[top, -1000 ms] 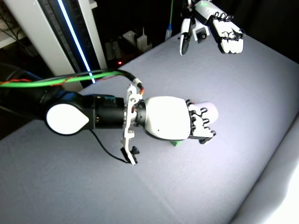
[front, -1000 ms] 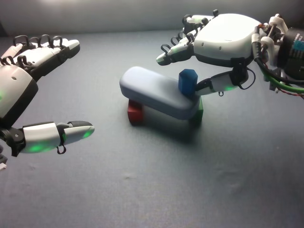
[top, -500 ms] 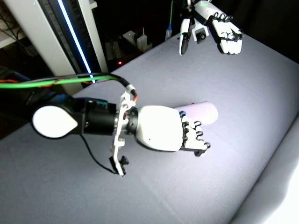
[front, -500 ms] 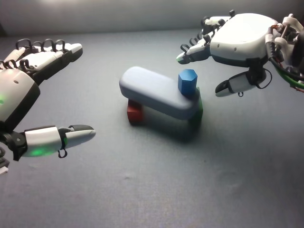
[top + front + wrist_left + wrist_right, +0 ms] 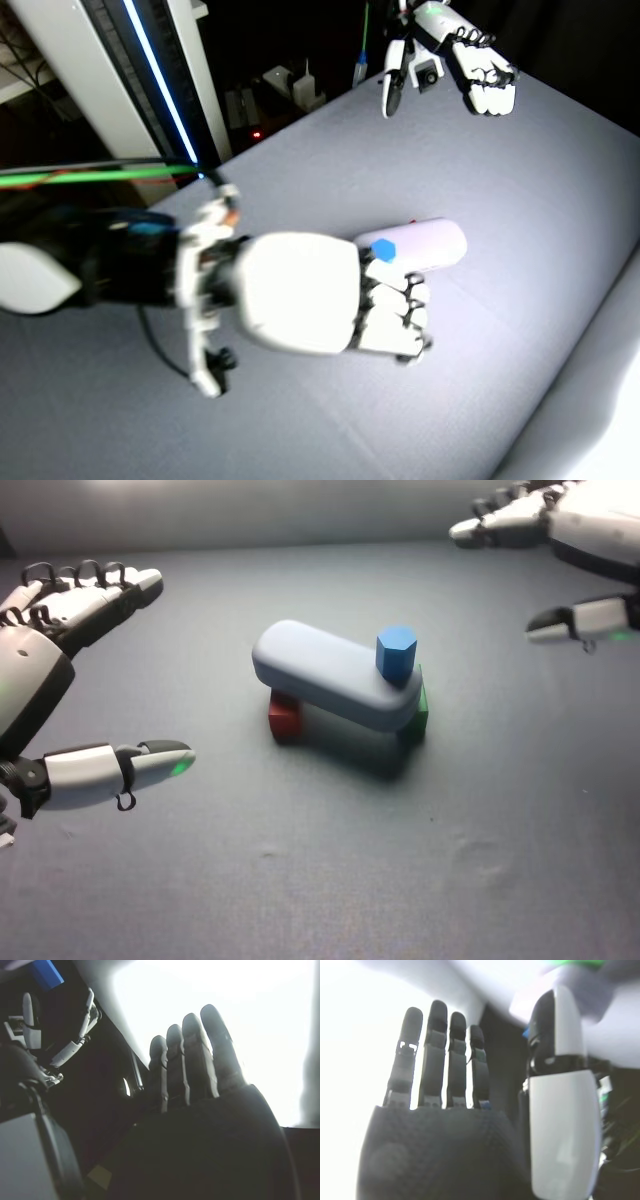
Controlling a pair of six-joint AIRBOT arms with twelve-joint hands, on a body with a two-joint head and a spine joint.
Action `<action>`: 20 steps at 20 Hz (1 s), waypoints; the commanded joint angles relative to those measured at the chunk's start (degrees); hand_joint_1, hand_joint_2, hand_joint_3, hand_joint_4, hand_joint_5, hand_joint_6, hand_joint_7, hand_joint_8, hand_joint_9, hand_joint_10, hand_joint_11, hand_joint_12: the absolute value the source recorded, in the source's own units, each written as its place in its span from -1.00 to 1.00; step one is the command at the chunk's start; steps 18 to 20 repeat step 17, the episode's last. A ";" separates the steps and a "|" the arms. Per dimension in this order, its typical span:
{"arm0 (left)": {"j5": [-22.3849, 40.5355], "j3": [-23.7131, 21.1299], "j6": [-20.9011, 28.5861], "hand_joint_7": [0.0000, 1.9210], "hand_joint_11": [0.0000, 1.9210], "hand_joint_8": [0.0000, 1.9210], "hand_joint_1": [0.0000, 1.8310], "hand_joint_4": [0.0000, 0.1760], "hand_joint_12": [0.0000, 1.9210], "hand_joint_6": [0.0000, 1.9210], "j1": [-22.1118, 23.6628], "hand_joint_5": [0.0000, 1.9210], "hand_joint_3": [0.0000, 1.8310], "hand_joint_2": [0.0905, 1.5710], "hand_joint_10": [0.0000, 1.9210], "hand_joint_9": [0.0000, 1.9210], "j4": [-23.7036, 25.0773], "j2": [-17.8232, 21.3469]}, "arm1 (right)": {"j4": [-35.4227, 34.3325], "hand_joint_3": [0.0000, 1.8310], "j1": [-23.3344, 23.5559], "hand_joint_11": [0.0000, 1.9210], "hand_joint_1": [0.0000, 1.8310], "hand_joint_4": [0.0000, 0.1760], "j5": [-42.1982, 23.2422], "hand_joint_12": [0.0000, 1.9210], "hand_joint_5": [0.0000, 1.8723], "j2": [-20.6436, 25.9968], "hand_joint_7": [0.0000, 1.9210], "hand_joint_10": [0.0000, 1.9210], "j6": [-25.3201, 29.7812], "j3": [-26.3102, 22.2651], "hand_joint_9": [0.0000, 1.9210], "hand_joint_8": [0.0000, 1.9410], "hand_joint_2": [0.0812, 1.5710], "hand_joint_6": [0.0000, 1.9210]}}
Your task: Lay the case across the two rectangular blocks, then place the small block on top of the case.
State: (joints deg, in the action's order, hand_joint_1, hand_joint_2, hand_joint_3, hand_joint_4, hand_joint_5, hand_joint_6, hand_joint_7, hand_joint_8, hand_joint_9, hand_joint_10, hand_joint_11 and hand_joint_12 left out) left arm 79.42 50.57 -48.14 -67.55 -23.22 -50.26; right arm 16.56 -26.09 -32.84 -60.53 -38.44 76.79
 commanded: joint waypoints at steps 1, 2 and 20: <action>8.00 0.00 0.54 -0.72 -1.00 -1.00 -0.13 -0.89 -0.12 -1.00 0.03 -0.72 -1.00 0.11 -1.00 -0.72 0.93 0.06 | -2.56 -0.99 -0.17 -0.97 0.01 -1.00 -10.22 0.25 -0.61 0.72 -0.51 -0.99 -0.48 -0.63 -0.49 -0.99 0.36 -1.00; 8.79 -0.01 0.99 -0.74 -1.00 -1.00 -0.18 -0.84 -0.24 -1.00 -0.17 -0.74 -0.99 0.16 -1.00 -0.77 0.93 0.25 | -5.18 -0.99 -2.84 -0.99 -0.12 -0.97 -14.56 0.18 -0.63 2.41 -0.51 -0.99 -0.53 -2.24 -0.50 -1.00 0.41 -1.00; 17.48 -0.61 5.64 -0.77 -1.00 -0.99 -0.82 -0.67 -0.06 -1.00 -1.74 -0.89 -1.00 0.34 -0.99 -0.72 3.59 1.71 | -21.88 -1.00 -32.34 -0.86 -0.50 -1.00 -58.60 0.22 -0.54 10.44 -0.39 -0.97 5.24 -16.54 -0.29 -0.99 0.75 -1.00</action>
